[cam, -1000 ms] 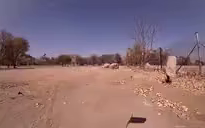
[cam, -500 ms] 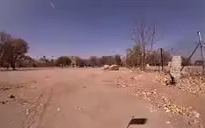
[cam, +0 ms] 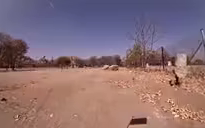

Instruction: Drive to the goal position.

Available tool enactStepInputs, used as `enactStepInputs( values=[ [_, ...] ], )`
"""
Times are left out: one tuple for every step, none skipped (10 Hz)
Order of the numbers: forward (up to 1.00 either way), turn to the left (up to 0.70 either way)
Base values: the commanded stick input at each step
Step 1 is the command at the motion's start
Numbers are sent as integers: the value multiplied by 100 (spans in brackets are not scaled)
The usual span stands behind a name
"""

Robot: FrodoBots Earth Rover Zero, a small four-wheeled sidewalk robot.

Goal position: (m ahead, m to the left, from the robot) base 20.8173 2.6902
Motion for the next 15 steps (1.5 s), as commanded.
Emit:
enactStepInputs(
  values=[
    [50, 0],
    [50, 0],
    [50, 0],
    [50, 0],
    [50, 0],
    [50, 0],
    [50, 0],
    [50, 0],
    [50, 0],
    [50, 10],
    [50, 31],
    [50, 50],
    [50, 50],
    [50, 0],
    [50, 0]
  ],
)
